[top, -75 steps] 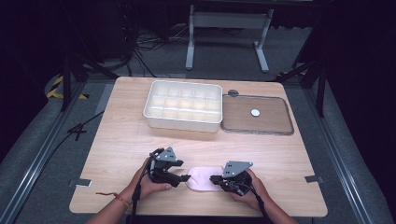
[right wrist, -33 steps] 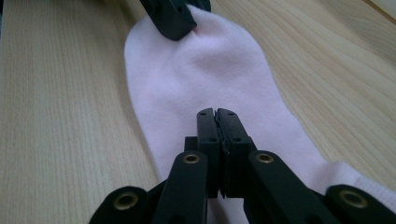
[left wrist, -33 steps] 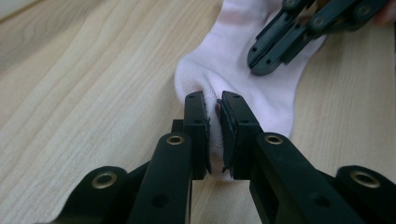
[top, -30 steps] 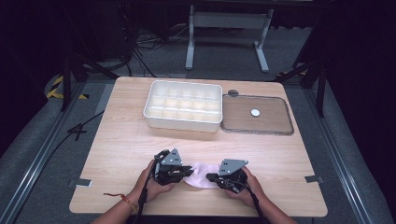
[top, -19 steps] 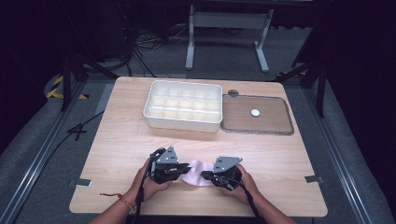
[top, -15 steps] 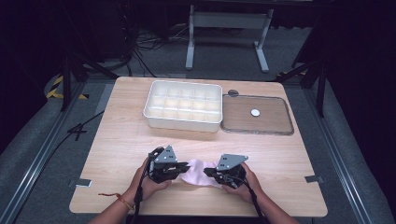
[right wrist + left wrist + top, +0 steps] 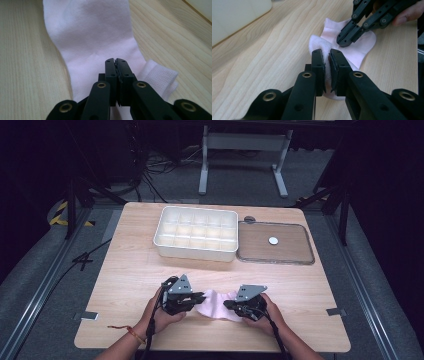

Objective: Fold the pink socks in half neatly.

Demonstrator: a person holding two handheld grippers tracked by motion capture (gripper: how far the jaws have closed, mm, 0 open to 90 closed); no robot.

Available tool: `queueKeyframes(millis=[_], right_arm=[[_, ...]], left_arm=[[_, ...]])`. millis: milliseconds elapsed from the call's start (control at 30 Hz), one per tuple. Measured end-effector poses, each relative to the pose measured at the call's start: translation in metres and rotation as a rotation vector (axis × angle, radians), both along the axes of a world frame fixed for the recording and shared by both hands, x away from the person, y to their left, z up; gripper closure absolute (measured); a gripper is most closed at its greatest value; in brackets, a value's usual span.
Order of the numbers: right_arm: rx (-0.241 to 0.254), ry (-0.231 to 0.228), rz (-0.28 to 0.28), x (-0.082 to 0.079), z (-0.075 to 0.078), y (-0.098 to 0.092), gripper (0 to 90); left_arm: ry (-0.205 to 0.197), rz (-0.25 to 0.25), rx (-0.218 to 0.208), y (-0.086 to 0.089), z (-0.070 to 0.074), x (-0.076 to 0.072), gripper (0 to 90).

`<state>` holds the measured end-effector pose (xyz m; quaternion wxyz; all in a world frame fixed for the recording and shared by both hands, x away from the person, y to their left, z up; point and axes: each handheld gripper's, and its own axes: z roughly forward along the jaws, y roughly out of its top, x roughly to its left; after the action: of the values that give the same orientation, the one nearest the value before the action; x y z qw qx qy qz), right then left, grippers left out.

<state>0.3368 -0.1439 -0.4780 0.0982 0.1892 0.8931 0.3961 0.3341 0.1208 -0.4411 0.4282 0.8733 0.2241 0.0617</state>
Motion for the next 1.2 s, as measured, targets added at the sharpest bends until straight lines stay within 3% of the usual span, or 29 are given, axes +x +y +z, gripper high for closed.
queueKeyframes(millis=[267,367,400,533,667,800,967,1067,1200], right_arm=[[0.007,-0.015,0.002,-0.002,0.003,-0.001,87.9],[0.031,-0.04,-0.025,-0.004,0.016,-0.017,88.3],[0.017,-0.048,-0.036,-0.004,0.017,-0.024,88.1],[-0.004,-0.015,-0.059,-0.003,0.013,-0.04,88.3],[-0.044,0.008,-0.04,-0.002,0.006,-0.038,88.4],[-0.026,0.025,-0.036,0.0,0.003,-0.034,88.8],[-0.038,0.013,-0.037,-0.001,0.005,-0.033,88.1],[-0.004,-0.011,-0.047,-0.001,0.014,-0.04,88.1],[-0.025,-0.006,-0.081,0.003,0.016,-0.052,87.8]], left_arm=[[-0.041,-0.043,0.037,-0.021,0.008,-0.002,82.0],[-0.042,-0.045,0.049,-0.021,0.01,-0.002,82.0],[-0.048,-0.047,0.057,-0.021,0.011,-0.002,82.0],[-0.047,-0.049,0.051,-0.022,0.012,-0.003,82.0],[-0.042,-0.058,0.059,-0.027,0.014,-0.002,82.0],[-0.043,-0.082,0.066,-0.038,0.014,-0.001,82.0],[-0.051,-0.09,0.08,-0.045,0.014,0.002,82.0],[-0.054,-0.085,0.082,-0.043,0.015,0.003,82.0],[-0.056,-0.076,0.075,-0.04,0.017,0.004,82.0]])
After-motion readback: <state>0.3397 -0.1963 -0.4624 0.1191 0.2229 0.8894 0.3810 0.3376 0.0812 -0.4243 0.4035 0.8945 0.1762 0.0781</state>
